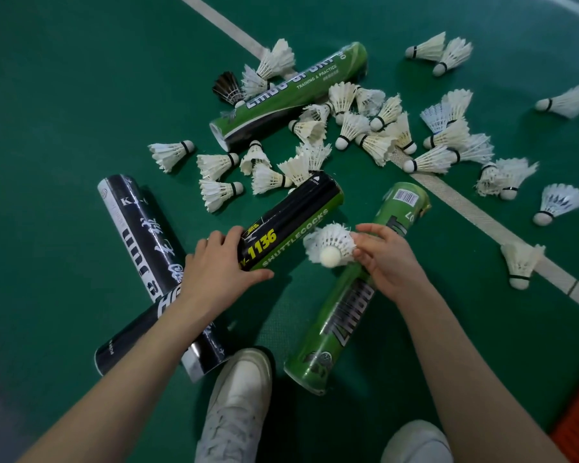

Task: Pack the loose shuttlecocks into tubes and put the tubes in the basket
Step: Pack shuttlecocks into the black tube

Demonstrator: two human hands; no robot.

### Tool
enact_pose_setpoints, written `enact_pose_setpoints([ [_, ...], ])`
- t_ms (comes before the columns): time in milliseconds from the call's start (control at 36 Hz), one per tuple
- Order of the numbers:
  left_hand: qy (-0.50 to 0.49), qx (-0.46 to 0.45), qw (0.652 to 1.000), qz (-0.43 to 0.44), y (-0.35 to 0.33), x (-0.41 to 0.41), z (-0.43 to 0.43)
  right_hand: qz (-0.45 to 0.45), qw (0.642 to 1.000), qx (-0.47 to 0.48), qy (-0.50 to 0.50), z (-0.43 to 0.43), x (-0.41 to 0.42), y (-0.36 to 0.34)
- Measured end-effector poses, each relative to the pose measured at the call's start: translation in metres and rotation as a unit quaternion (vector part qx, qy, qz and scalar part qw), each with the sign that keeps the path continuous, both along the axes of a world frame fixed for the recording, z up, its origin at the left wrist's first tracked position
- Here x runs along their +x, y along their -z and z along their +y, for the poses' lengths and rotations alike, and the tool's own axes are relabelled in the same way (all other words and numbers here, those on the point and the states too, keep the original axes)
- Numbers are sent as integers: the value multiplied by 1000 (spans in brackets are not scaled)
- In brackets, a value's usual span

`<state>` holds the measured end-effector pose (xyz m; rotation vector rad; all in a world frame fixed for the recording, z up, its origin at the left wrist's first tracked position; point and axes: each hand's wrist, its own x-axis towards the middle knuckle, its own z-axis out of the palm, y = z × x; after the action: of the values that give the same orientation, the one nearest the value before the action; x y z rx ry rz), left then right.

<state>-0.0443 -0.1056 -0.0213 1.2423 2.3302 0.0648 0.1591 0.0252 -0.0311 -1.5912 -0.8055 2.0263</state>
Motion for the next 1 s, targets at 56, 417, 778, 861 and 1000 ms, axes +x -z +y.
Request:
enact_pose_setpoints([
  [56, 0, 2, 1000, 2, 0, 1, -1, 12, 1000, 14, 8, 1, 0, -3],
  [417, 25, 20, 999, 13, 0, 7, -2, -12, 935, 229, 269, 35, 16, -31],
  [778, 45, 73, 996, 22, -3, 8, 5, -152, 954, 255, -43, 18, -13, -28],
  [861, 43, 82, 996, 13, -2, 8, 6, -120, 951, 280, -52, 16, -14, -27],
  [1000, 48, 108, 993, 15, -5, 7, 9, -53, 944, 306, -114, 17, -15, -23],
])
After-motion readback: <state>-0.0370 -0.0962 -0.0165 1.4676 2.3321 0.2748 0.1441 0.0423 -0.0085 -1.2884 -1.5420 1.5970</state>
